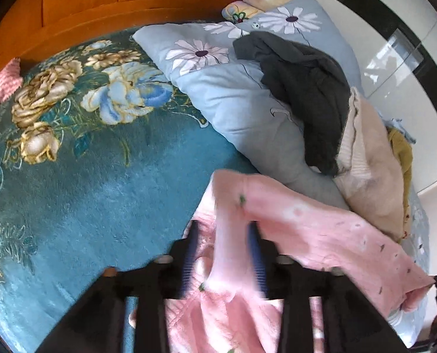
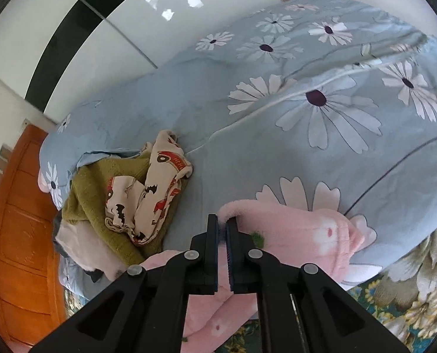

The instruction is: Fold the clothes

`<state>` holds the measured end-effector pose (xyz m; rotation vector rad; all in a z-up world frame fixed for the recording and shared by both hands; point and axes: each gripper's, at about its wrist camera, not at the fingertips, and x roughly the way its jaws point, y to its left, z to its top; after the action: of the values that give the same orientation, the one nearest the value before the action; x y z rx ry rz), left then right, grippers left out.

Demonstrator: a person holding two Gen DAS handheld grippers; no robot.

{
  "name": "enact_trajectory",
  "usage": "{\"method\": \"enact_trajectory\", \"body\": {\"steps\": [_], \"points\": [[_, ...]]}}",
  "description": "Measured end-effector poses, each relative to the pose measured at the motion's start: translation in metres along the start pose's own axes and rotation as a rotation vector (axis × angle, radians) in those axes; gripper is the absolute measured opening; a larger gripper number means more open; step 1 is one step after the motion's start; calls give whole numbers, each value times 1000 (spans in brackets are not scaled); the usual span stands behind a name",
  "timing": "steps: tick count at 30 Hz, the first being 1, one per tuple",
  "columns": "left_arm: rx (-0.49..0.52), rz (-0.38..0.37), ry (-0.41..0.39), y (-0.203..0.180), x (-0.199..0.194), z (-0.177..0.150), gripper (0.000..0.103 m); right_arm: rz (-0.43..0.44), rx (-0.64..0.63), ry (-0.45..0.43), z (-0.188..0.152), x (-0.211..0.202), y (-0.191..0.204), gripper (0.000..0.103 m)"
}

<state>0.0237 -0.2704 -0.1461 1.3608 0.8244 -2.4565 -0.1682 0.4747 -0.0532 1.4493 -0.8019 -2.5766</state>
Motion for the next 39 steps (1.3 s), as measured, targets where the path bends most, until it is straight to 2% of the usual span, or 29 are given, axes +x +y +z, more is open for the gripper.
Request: {"method": "enact_trajectory", "body": {"steps": [1,2,3,8,11,14,17,19,21,22,23,24,27,29,30,32,33,36,39], "points": [[-10,-8,-9,6,-5,-2,57,0,-17,-1,0,0,3,18],[-19,-17,-18,12,-9,-4,57,2,-33,-1,-1,-1,6,34],[-33,-23,-26,18,-14,-6,58,9,-46,-2,-2,-4,9,39],[-140,0,18,65,-13,-52,59,91,-130,-30,-41,-37,15,41],[-197,20,86,88,5,-90,59,131,-139,62,-89,-30,4,42],[-257,43,144,106,22,-122,57,130,-111,221,-143,5,-8,42],[-298,23,142,113,27,-134,57,150,-29,370,-197,48,-13,42],[-301,14,130,111,26,-134,56,181,43,420,-218,68,-11,42],[-301,3,136,109,26,-133,49,209,118,459,-239,87,-7,42],[-305,-7,138,108,27,-132,40,223,156,478,-249,97,-5,42],[-312,-24,141,106,28,-132,36,232,186,490,-256,104,-3,42],[-319,-42,143,104,29,-131,30,235,205,491,-259,108,-2,42],[-323,-58,150,94,33,-131,28,251,259,480,-262,108,-1,39],[-326,-68,147,89,33,-131,26,263,295,471,-262,107,0,20],[-332,-78,139,89,31,-129,22,269,313,466,-262,106,0,18],[-344,-102,108,88,23,-126,5,285,335,453,-260,102,1,13],[-343,-107,89,86,17,-124,0,301,320,442,-255,95,4,12],[-314,-137,15,77,-7,-115,0,355,252,411,-236,67,18,11],[-273,-168,-26,67,-30,-106,0,400,187,393,-218,34,30,10]]}}
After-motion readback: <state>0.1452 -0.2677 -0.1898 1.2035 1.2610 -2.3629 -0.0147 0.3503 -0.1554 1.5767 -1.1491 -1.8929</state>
